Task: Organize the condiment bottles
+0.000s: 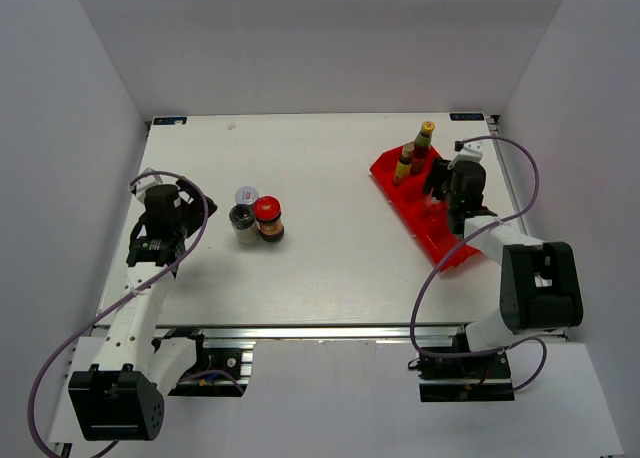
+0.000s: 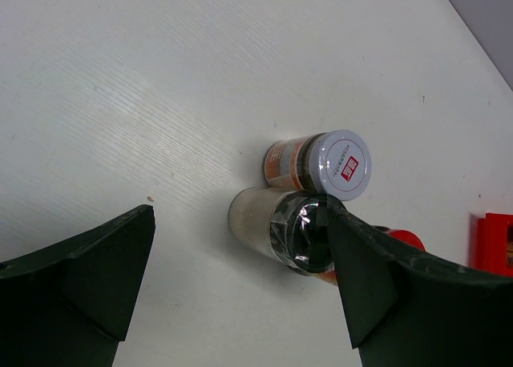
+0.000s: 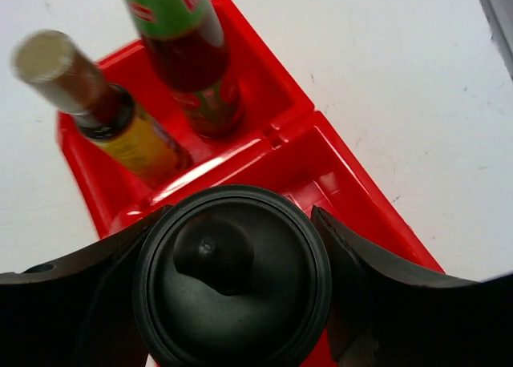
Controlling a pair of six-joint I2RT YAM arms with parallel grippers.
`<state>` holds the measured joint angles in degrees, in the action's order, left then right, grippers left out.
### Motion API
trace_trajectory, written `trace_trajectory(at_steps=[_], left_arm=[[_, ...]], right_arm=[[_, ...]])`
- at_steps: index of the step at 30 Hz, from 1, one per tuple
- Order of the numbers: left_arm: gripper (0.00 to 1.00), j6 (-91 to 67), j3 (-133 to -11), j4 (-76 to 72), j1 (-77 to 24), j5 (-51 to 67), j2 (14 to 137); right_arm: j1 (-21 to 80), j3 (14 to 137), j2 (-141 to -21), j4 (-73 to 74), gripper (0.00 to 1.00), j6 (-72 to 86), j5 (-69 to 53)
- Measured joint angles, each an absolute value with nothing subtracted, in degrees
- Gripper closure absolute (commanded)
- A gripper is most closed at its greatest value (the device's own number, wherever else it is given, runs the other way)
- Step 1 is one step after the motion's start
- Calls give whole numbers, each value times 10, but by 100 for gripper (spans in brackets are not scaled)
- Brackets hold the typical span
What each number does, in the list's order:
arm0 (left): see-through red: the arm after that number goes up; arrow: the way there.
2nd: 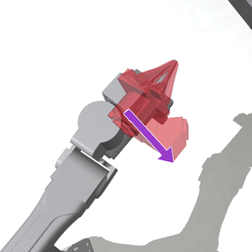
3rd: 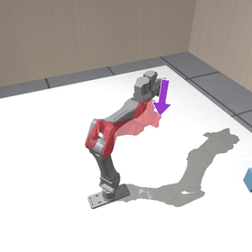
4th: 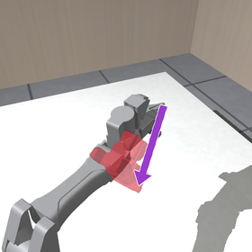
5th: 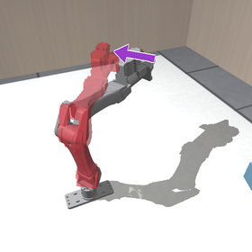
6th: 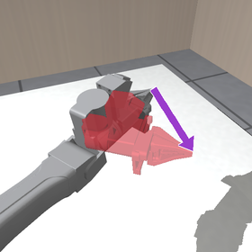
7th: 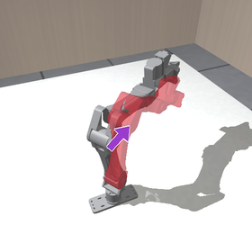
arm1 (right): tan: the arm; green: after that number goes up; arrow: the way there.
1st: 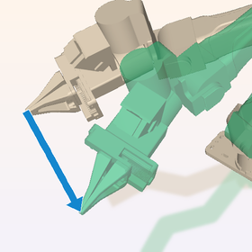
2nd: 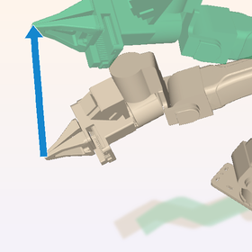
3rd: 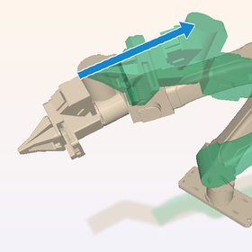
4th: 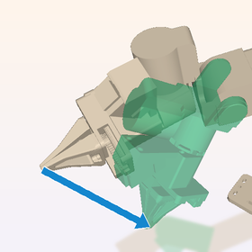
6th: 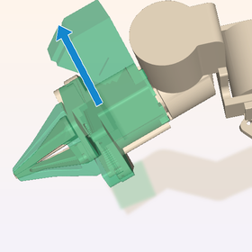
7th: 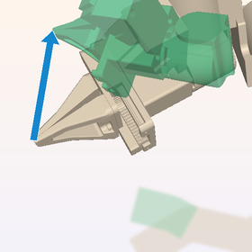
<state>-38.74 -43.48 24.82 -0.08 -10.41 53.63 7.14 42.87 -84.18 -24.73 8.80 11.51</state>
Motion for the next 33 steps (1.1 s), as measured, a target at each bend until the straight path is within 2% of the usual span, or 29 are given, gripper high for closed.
trace_trajectory(at_steps=[7,8,10,13,14,17,19,24,33], left_arm=[[2,-383,-435,234,-1,-102,544],[2,-383,-435,232,-1,-100,546],[2,-383,-435,228,-1,-100,549],[2,-382,-435,224,-1,-100,551],[2,-382,-435,223,-1,-100,551],[2,-382,-435,223,-1,-100,551],[2,-382,-435,223,-1,-100,551],[2,-382,-435,224,-1,-100,551],[2,-389,-444,256,-1,-93,543]], right_arm=[[56,448,-930,-294,55,72,110],[56,449,-938,-302,50,70,113],[56,452,-949,-313,49,67,119],[56,453,-962,-327,39,64,127],[56,452,-965,-329,29,64,130],[56,452,-967,-332,15,66,139],[56,452,-965,-334,11,67,145],[56,452,-931,-329,11,68,135],[59,456,-779,-265,11,61,94]])
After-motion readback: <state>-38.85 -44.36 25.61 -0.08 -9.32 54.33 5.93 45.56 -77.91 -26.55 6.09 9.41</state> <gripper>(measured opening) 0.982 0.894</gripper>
